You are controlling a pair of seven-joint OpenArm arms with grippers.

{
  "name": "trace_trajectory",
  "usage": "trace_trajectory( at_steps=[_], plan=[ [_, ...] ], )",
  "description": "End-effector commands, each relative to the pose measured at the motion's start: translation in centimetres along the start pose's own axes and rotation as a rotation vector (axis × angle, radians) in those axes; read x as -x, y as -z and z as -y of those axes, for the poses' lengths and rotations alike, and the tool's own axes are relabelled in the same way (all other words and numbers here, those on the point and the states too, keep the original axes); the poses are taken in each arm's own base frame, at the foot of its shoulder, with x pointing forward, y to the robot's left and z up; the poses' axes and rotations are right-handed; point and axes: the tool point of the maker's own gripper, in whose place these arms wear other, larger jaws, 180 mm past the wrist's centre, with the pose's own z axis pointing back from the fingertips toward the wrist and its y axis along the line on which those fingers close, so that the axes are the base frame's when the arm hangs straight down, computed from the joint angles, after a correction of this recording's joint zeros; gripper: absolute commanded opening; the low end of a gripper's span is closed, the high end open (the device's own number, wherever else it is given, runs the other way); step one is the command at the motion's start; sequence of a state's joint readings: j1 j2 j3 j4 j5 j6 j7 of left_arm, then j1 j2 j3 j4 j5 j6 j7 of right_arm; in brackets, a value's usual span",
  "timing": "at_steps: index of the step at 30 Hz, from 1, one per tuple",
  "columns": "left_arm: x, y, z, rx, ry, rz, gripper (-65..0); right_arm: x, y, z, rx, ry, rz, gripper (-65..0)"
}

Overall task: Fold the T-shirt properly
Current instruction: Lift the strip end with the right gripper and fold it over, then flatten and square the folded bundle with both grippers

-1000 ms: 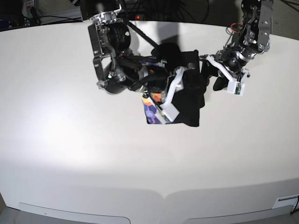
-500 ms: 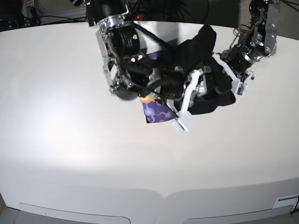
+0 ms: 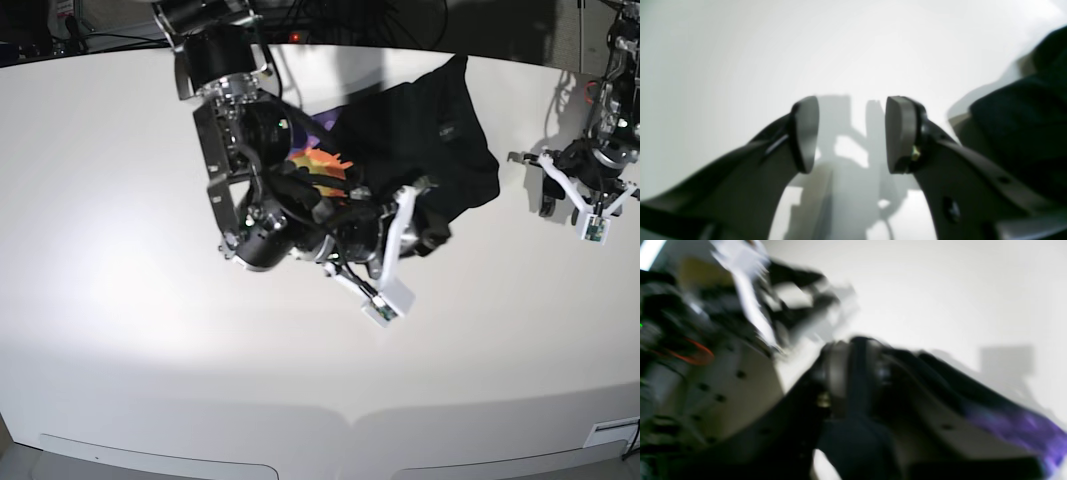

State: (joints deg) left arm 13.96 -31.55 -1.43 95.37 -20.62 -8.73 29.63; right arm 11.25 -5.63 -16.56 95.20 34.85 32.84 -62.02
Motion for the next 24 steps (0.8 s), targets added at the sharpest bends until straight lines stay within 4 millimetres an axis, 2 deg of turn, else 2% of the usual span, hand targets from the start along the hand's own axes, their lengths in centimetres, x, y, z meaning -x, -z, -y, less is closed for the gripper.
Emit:
trace_trajectory(
  at_steps=[1,5,8,11,14,18,21,24],
  plan=[
    [-2.3,-0.6,-0.5,0.001,-0.018,0.07,-37.5,-1.1,-0.6,0.5,0.015,-0.037,0.023,-65.0],
    [-3.5,-2.1,1.6,0.085,-0.102,0.113,-40.6,1.3,-2.1,3.5,0.111,-0.069,-0.057,-65.0],
    [-3.7,-3.6,5.2,0.214,-0.122,0.124,-40.6,2.5,-2.9,5.2,0.158,-0.077,-0.086,-65.0],
    [-3.3,-5.2,9.2,0.358,-0.148,0.123,-40.6,3.8,-2.8,6.9,0.2,-0.06,-0.112,-65.0],
    [-2.2,-6.3,12.4,0.461,-0.199,0.122,-40.6,4.9,-2.2,8.8,0.241,-0.042,-0.133,-65.0],
    [0.5,-7.4,15.7,0.538,-0.262,0.059,-40.6,5.5,-1.6,11.5,0.297,-0.04,-0.157,-65.0],
    [1.8,-8.4,17.3,0.577,-0.288,0.037,-40.6,5.4,-1.6,12.8,0.327,-0.05,-0.17,-65.0],
    [2.5,-8.3,17.7,0.555,-0.284,0.033,-40.6,4.6,-2.0,13.7,0.369,-0.045,-0.159,-65.0]
  ],
)
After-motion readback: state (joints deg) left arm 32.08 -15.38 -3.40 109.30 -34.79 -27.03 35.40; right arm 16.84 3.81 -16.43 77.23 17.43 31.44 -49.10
